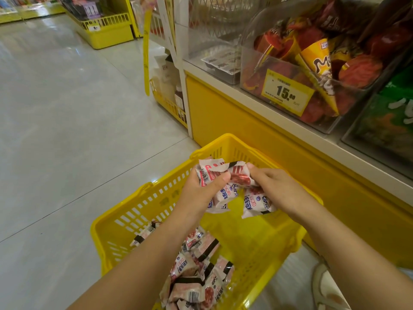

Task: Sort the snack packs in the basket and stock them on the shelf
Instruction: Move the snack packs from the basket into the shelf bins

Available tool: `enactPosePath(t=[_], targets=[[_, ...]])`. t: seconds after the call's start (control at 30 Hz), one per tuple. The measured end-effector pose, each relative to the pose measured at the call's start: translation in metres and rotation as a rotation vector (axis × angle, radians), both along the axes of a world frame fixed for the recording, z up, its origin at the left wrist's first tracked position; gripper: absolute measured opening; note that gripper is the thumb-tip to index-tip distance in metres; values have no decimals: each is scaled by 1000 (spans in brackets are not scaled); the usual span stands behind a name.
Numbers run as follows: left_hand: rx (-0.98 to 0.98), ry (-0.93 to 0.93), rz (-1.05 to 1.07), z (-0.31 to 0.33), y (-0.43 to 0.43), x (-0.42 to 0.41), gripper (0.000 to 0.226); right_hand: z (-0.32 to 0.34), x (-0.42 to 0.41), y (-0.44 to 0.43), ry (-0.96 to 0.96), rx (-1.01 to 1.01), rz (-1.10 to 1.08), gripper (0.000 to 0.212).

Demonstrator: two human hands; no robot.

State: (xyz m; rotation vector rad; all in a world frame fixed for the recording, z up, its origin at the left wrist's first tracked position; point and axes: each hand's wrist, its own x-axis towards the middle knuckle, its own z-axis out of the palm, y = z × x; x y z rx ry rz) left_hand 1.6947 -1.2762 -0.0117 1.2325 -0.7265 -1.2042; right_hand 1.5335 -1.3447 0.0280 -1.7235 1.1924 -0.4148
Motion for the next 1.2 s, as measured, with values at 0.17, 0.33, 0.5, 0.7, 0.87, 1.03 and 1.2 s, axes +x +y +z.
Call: enactPosePath(t=[0.17,0.33,0.5,0.7,0.87,1.03,1.2], targets=[[37,114,-1,-1,-6,-2,50,3,-2,3,10,-287,148,20],[59,68,26,-3,-8,1,42,-3,-1,6,12,-301,196,34],[92,-190,30,-6,-9,1,26,-10,-4,9,-3,-59,282,37],[184,-214,-59,-3,-9,3,42,-20,-2,6,-43,-195,61,29],[224,-15,19,-1,-10,10,27,-8,-14,-9,-182,77,76,11],[249,-39,-26,0,-9,7,23,1,-20,-13,-211,235,164,17],[190,-210,-19,1,-10,7,18,9,-21,-16,-253,312,176,18]])
